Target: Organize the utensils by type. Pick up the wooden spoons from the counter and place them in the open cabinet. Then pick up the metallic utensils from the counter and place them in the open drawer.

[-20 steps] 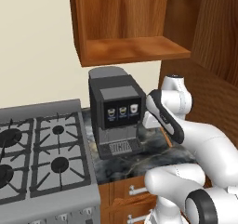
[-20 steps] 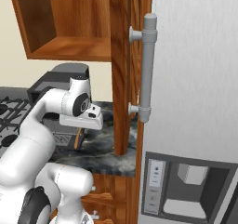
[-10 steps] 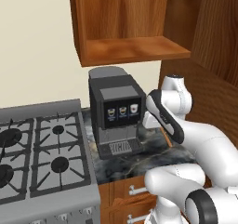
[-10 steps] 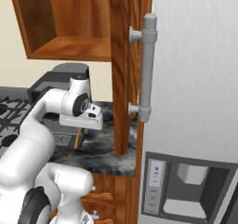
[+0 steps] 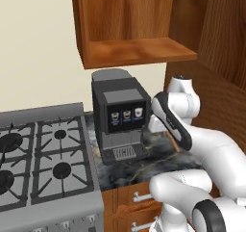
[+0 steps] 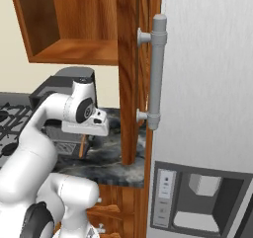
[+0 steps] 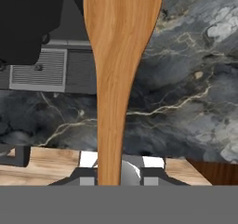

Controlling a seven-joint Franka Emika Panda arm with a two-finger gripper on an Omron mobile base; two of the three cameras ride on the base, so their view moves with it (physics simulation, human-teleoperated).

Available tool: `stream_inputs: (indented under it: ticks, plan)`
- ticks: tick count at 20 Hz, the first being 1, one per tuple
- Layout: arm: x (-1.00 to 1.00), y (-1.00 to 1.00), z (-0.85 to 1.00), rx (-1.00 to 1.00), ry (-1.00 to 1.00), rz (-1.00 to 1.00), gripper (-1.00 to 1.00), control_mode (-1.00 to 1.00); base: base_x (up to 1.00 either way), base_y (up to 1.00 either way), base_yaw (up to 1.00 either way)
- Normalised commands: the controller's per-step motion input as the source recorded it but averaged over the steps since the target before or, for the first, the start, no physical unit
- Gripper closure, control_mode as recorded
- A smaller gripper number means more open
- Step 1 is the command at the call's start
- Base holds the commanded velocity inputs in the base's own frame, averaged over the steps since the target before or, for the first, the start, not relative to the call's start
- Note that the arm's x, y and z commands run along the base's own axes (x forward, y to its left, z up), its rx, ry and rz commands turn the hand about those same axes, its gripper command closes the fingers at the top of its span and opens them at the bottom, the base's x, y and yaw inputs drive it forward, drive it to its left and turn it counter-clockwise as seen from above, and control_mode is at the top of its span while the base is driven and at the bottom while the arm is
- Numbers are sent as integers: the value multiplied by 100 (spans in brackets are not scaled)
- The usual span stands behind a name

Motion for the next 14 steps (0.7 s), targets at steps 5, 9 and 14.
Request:
stream_inputs:
  ticks: [5,9,14]
  plan:
    - [-26,-1,42,-1,-16,22,100,-100,0,0,0]
    - [-26,-3,53,-9,-20,37,100,-100,0,0,0]
    - [-10,0,44,-26,-44,55,100,-100,0,0,0]
